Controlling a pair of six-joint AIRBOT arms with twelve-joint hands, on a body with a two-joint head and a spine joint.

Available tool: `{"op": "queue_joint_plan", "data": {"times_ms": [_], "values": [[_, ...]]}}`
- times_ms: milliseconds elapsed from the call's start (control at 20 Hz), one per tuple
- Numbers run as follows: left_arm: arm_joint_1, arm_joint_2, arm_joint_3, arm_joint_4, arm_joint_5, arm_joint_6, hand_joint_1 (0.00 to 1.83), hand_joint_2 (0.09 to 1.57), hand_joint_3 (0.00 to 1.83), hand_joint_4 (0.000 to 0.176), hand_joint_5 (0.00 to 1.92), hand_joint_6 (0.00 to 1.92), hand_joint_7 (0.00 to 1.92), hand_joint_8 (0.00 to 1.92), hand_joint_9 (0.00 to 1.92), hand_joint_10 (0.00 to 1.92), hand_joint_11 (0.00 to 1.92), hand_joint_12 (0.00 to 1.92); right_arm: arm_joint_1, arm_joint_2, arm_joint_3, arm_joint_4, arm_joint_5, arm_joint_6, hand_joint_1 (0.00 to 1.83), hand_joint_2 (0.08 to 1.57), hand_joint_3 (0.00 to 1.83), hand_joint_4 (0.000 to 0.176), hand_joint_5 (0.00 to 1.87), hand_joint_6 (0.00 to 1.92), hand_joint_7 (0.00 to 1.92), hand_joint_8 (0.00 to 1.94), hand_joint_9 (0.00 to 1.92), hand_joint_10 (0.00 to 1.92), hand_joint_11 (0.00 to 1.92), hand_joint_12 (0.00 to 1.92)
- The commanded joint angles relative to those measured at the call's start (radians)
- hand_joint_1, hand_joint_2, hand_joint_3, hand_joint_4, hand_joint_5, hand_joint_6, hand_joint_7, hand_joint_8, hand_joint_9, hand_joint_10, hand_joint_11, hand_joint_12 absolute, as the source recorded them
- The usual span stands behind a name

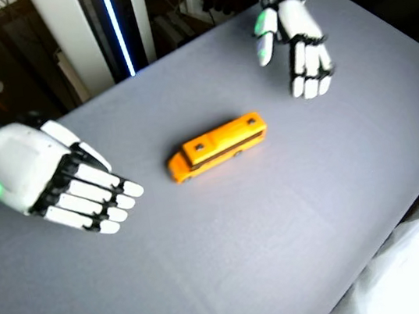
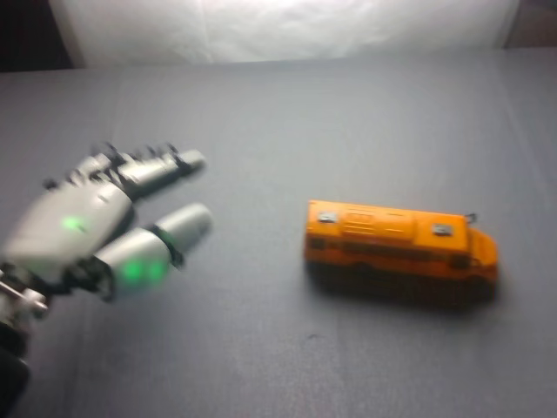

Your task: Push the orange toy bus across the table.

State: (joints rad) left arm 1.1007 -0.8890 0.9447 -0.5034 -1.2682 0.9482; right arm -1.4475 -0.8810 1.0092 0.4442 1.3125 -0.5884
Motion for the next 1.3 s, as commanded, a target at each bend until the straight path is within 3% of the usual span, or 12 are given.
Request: {"op": "queue_joint_plan", "data": {"times_ms": [0,150,250,400,450,500,650,750,850,950,1050,1250], "values": [[-0.013,0.009,-0.009,0.04,-0.149,0.009,0.0,1.38,0.0,0.079,0.35,0.0,0.39,0.01,0.46,0.01,0.09,0.7,0.003,0.007,0.005,0.008,0.144,0.014,0.71,1.47,0.0,0.0,0.69,0.0,0.77,0.0,0.7,0.0,0.46,0.33],[-0.006,0.052,-0.032,0.046,-0.208,0.028,0.0,1.33,0.0,0.073,0.36,0.0,0.39,0.0,0.45,0.0,0.08,0.54,0.003,0.031,0.0,0.01,0.202,0.021,0.73,1.48,0.0,0.0,0.63,0.0,0.72,0.0,0.68,0.0,0.45,0.43],[0.001,0.065,-0.046,0.053,-0.237,0.035,0.0,1.31,0.0,0.058,0.37,0.0,0.37,0.0,0.42,0.0,0.04,0.49,0.003,0.044,-0.005,0.01,0.248,0.021,0.59,1.5,0.0,0.0,0.62,0.0,0.74,0.0,0.68,0.0,0.4,0.51],[0.014,0.076,-0.065,0.074,-0.267,0.04,0.0,1.34,0.02,0.059,0.38,0.0,0.41,0.01,0.42,0.0,0.02,0.56,0.003,0.06,-0.017,0.001,0.323,0.021,0.57,1.52,0.0,0.0,0.55,0.0,0.64,0.0,0.55,0.0,0.22,0.61],[0.02,0.082,-0.072,0.083,-0.27,0.041,0.0,1.35,0.02,0.066,0.37,0.0,0.4,0.0,0.42,0.0,0.01,0.56,0.003,0.065,-0.023,-0.012,0.346,0.021,0.57,1.52,0.0,0.0,0.52,0.0,0.62,0.0,0.53,0.0,0.2,0.6],[0.023,0.085,-0.075,0.085,-0.271,0.042,0.0,1.36,0.01,0.06,0.36,0.0,0.39,0.0,0.39,0.0,0.0,0.5,0.003,0.067,-0.025,-0.02,0.354,0.021,0.54,1.53,0.0,0.0,0.49,0.0,0.59,0.0,0.56,0.01,0.26,0.63],[0.048,0.095,-0.089,0.086,-0.289,0.045,0.0,1.37,0.0,0.037,0.33,0.0,0.37,0.0,0.38,0.0,0.0,0.46,0.003,0.077,-0.035,-0.051,0.382,0.017,0.5,1.51,0.0,0.0,0.35,0.0,0.44,0.0,0.47,0.0,0.21,0.6],[0.057,0.098,-0.096,0.086,-0.303,0.045,0.0,1.37,0.0,0.036,0.33,0.0,0.37,0.0,0.4,0.01,0.02,0.47,0.003,0.083,-0.042,-0.057,0.398,0.01,0.45,1.5,0.0,0.0,0.3,0.0,0.37,0.0,0.42,0.0,0.19,0.57],[0.069,0.097,-0.101,0.077,-0.315,0.045,0.0,1.35,0.0,0.033,0.32,0.0,0.38,0.0,0.41,0.0,0.02,0.41,0.003,0.085,-0.044,-0.06,0.403,0.008,0.35,1.52,0.0,0.014,0.21,0.0,0.27,0.0,0.34,0.0,0.17,0.44],[0.075,0.092,-0.1,0.067,-0.306,0.044,0.0,1.38,0.01,0.011,0.35,0.01,0.38,0.0,0.4,0.0,0.03,0.41,0.003,0.084,-0.044,-0.06,0.402,0.008,0.29,1.52,0.0,0.024,0.19,0.0,0.26,0.0,0.34,0.0,0.21,0.35],[0.077,0.091,-0.101,0.066,-0.31,0.044,0.0,1.39,0.01,0.014,0.37,0.02,0.39,0.01,0.4,0.0,0.06,0.43,0.003,0.084,-0.043,-0.059,0.402,0.008,0.25,1.53,0.0,0.013,0.19,0.0,0.25,0.0,0.33,0.0,0.2,0.31],[0.082,0.091,-0.105,0.066,-0.319,0.044,0.0,1.4,0.01,0.017,0.35,0.0,0.37,0.0,0.39,0.0,0.03,0.41,0.001,0.083,-0.043,-0.058,0.401,0.008,0.25,1.51,0.0,0.028,0.23,0.01,0.27,0.01,0.34,0.0,0.21,0.28]]}}
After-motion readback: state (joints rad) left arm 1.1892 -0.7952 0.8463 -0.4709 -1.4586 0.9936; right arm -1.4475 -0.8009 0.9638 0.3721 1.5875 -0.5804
